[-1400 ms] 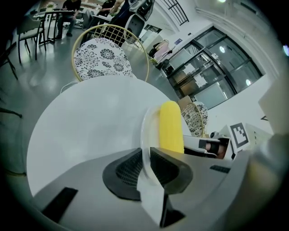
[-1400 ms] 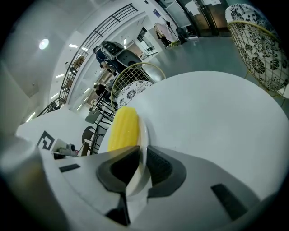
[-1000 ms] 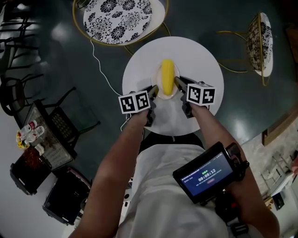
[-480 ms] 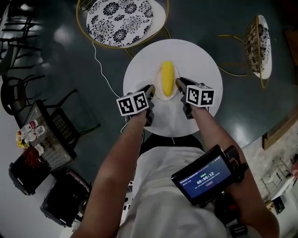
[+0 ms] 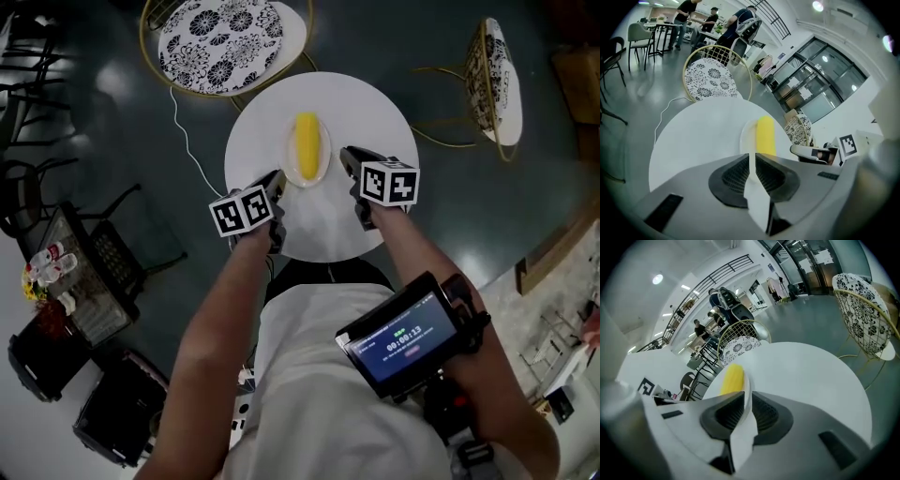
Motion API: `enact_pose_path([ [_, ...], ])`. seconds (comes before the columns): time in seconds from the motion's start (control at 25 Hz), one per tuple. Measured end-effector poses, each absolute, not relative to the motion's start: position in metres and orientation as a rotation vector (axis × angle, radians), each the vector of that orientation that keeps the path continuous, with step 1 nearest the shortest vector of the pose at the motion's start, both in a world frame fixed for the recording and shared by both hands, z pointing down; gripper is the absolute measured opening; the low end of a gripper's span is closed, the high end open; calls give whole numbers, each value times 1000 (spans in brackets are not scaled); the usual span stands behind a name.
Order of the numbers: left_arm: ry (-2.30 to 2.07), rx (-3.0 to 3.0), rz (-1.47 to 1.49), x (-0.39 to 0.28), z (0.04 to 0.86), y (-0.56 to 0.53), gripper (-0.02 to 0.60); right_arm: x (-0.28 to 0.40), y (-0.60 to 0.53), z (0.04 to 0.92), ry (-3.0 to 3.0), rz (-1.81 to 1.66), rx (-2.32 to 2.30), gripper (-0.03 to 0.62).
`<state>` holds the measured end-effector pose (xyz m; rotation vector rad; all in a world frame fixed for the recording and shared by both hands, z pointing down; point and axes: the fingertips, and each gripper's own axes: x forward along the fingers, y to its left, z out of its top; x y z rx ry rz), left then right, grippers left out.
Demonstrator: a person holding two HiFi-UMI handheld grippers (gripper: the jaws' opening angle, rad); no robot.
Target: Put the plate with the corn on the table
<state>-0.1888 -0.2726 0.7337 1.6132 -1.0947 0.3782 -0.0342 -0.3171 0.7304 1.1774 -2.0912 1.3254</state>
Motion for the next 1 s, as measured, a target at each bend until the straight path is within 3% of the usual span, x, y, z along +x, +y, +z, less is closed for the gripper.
enact_pose_path([
  [0.16,-1129,1676,364,-183,714,-259,8,-31,-306,709,-2153,1312,1147,57],
  [0.32,-1159,1741,333,-179,690,-244,8,-29,-292,682,-2216,1280,1117,9],
  [1.0,-1267,1999,175,-160,581,-172,8,-16,-219,578,-2485,1152,959,8],
])
